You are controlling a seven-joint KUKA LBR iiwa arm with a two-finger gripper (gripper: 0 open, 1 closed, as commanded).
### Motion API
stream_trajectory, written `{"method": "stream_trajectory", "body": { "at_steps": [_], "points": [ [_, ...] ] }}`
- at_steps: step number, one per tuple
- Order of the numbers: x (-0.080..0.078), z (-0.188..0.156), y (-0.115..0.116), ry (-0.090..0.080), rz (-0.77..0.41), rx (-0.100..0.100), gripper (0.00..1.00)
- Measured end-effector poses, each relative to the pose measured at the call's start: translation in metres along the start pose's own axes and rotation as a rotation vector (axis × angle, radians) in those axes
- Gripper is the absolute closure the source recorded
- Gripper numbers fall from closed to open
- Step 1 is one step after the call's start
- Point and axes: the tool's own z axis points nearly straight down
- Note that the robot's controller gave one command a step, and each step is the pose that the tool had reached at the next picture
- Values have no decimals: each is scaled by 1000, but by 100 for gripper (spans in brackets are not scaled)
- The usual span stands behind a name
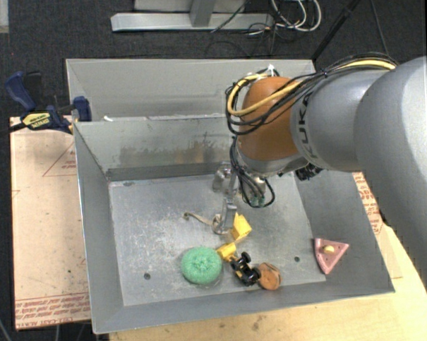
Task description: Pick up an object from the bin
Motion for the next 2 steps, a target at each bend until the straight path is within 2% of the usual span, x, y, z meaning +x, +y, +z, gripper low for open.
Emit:
{"method": "stream_trajectory", "body": {
  "at_steps": [1, 2],
  "points": [
    [22, 7, -7, 0, 194, 0, 100],
    [22, 7, -7, 0, 194, 0, 100]
  ]
}}
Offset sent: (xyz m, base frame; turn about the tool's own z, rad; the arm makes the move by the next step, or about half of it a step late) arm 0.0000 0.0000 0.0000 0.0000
